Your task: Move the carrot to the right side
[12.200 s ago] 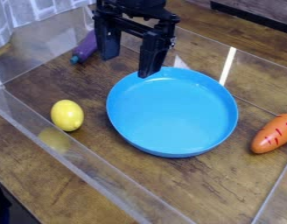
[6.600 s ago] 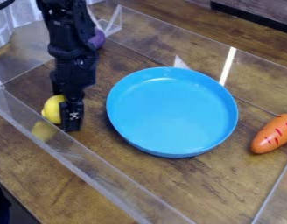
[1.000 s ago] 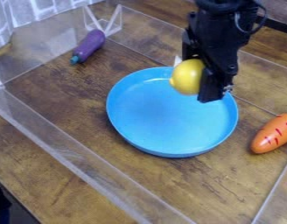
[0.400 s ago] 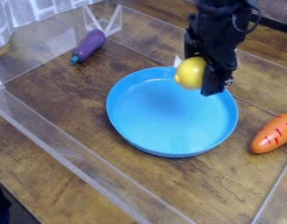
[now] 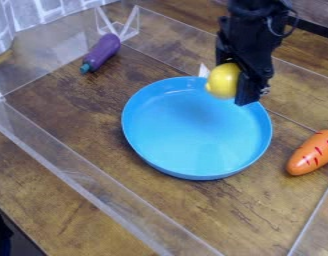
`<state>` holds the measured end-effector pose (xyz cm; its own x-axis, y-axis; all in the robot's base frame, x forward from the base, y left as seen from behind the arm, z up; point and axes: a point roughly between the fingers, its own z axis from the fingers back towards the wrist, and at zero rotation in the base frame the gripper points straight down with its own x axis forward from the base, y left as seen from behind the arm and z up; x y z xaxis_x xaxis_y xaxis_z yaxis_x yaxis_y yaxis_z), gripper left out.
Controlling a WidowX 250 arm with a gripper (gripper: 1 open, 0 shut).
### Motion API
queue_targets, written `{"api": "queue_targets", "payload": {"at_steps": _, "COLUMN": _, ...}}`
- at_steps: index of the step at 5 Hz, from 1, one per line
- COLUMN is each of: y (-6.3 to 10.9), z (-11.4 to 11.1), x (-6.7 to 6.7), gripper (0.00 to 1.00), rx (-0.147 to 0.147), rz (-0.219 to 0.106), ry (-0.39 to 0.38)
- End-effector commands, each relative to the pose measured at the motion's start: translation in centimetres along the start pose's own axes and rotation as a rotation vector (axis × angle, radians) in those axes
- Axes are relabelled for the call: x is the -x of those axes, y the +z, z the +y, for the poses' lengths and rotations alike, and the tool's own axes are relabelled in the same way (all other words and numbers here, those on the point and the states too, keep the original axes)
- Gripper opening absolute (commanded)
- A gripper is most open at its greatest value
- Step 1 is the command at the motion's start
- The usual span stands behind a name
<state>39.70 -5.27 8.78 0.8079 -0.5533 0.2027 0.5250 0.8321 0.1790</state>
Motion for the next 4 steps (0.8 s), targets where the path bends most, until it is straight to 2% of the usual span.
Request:
{"api": "queue_targets", "payload": {"at_steps": 1, "y": 1.6, "z": 0.7, "x": -3.0, "gripper": 0.0, "rx": -0.031, "rz": -0.088, "ry": -0.021}}
{"api": "queue_targets", "payload": {"at_steps": 3, "y": 0.4, "z": -0.5, "x": -5.7, "gripper": 0.0, "rx": -0.022, "rz": -0.12, "ry": -0.077}}
{"api": "queue_targets", "payload": {"at_steps": 4, "y": -0.4, "z": -1.0, "x": -6.5, "gripper": 0.0, "rx": -0.015, "rz": -0.134, "ry": -0.092}}
